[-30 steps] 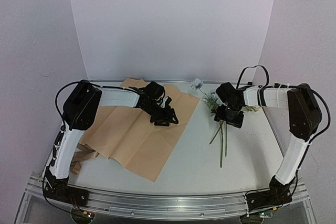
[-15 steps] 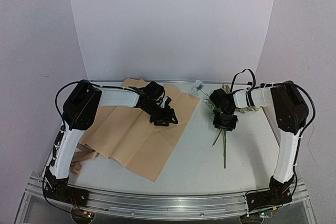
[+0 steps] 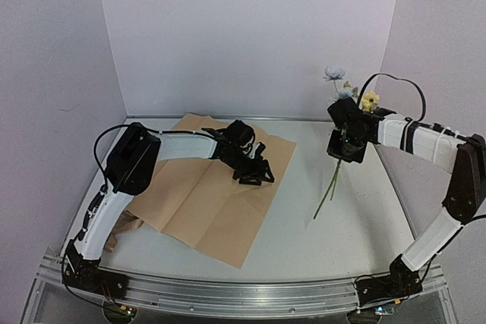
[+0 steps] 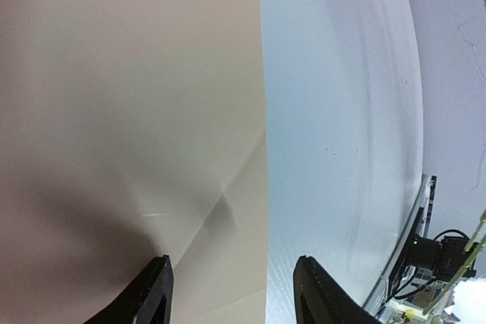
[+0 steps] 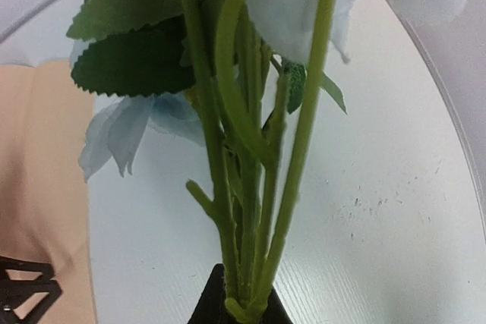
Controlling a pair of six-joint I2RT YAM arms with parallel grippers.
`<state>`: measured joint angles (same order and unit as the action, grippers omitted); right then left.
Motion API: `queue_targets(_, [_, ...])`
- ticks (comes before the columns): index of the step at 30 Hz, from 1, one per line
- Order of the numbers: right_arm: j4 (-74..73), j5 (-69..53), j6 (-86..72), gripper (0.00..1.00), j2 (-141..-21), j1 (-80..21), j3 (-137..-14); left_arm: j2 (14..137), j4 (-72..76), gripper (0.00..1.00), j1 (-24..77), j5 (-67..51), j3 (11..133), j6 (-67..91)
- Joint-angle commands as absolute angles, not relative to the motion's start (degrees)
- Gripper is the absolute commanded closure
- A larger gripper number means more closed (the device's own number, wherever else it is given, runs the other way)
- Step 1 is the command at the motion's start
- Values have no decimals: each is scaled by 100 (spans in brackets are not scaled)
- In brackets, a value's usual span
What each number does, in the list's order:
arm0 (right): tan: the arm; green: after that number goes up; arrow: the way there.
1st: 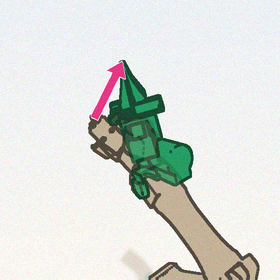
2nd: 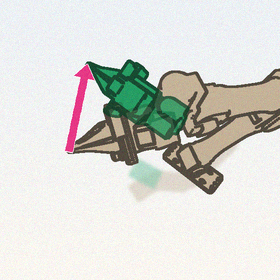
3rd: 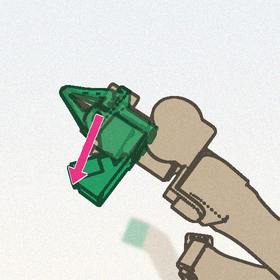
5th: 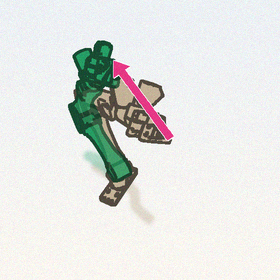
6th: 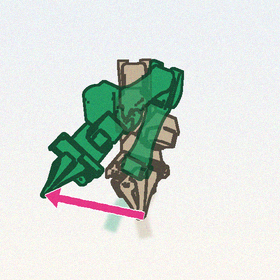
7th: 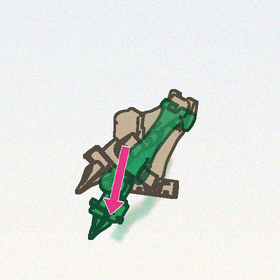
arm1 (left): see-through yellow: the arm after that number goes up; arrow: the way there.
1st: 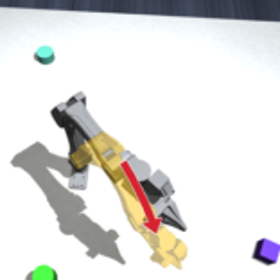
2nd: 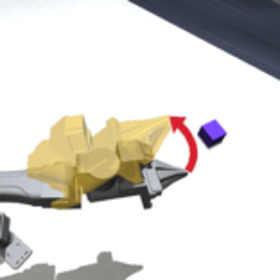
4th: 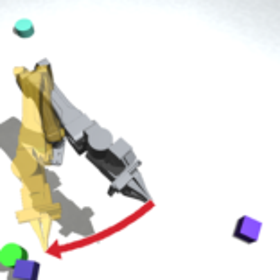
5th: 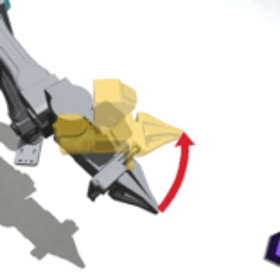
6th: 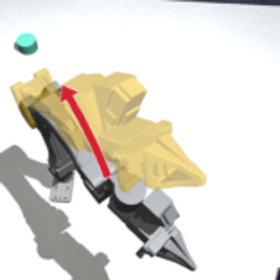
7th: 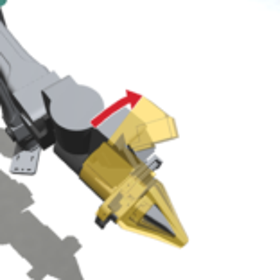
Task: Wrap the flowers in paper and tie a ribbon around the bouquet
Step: Pick up the fake flower from the center of the board, then adjust the flattened wrapping paper at the center of the board.
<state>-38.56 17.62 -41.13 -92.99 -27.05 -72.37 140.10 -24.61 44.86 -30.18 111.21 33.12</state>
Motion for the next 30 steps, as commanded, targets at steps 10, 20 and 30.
queue_targets(10, [-4429,2152,-3520,100,-8055,-2708,-7632,15195,-2674,43,5335,-3837,12760,3604])
queue_targets(20, [-4544,1877,-3366,100,-7743,-2707,-7637,14683,-2639,41,5439,-3723,13025,3418])
queue_targets(30, [-4567,1293,-3077,100,-7889,-2854,-7981,12559,-1701,35,5054,-3232,10940,3757])
